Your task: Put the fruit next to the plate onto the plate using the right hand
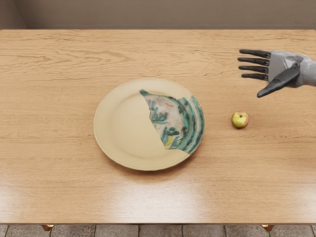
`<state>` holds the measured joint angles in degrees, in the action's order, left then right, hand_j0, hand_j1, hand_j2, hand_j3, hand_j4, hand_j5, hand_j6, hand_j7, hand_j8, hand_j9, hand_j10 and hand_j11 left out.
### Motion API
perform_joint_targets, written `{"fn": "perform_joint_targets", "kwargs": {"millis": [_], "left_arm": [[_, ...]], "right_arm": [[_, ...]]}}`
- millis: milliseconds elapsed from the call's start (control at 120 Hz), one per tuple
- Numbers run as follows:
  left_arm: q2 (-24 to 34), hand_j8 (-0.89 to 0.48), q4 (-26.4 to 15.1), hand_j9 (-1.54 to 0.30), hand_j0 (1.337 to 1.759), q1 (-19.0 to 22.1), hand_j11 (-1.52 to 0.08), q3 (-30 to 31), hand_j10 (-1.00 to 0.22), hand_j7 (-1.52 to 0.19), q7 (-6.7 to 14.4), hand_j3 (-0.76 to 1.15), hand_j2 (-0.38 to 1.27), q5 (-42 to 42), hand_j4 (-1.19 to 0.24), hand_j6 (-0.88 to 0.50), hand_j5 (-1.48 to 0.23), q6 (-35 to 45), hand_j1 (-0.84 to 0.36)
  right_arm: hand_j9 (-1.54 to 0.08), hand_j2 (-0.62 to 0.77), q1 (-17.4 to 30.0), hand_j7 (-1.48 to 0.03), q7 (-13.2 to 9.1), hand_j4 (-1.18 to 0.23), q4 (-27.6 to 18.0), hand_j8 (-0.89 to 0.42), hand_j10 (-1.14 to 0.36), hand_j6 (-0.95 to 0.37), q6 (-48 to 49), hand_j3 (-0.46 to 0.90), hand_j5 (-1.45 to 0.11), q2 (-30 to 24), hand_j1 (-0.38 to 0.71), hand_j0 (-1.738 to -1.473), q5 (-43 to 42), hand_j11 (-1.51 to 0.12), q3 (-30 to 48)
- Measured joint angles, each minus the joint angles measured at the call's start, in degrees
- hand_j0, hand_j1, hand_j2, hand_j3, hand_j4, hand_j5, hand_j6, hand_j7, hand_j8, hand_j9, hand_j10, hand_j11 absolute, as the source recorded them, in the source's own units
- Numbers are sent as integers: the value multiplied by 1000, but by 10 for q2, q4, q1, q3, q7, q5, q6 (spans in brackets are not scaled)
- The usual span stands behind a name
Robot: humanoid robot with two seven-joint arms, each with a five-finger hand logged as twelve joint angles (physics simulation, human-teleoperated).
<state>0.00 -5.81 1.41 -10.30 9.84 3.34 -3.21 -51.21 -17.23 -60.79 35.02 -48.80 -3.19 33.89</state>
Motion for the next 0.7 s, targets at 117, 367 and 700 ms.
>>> {"fn": "perform_joint_targets", "kwargs": {"millis": [117, 367, 700], "left_arm": [[0, -243, 0, -316, 1658, 0, -316, 0, -243, -316, 0, 0, 49, 0, -243, -243, -316, 0, 58], [0, -243, 0, -316, 1658, 0, -316, 0, -243, -316, 0, 0, 49, 0, -243, -243, -316, 0, 58], [0, -243, 0, -316, 1658, 0, -316, 0, -243, -316, 0, 0, 49, 0, -243, -243, -316, 0, 58]], "right_arm": [[-43, -5, 1, -43, -2, -32, -16, -32, -32, -31, 0, 0, -43, -11, -310, -1658, -5, -43, 2], [-44, -6, -1, -44, 0, -34, -244, -34, -34, -34, -20, 0, -44, -106, -310, -1658, -146, -43, 1], [-44, -5, -16, -44, -82, -39, -370, -39, -38, -41, -393, 0, -44, -205, -312, -1658, -323, -44, -105]]}}
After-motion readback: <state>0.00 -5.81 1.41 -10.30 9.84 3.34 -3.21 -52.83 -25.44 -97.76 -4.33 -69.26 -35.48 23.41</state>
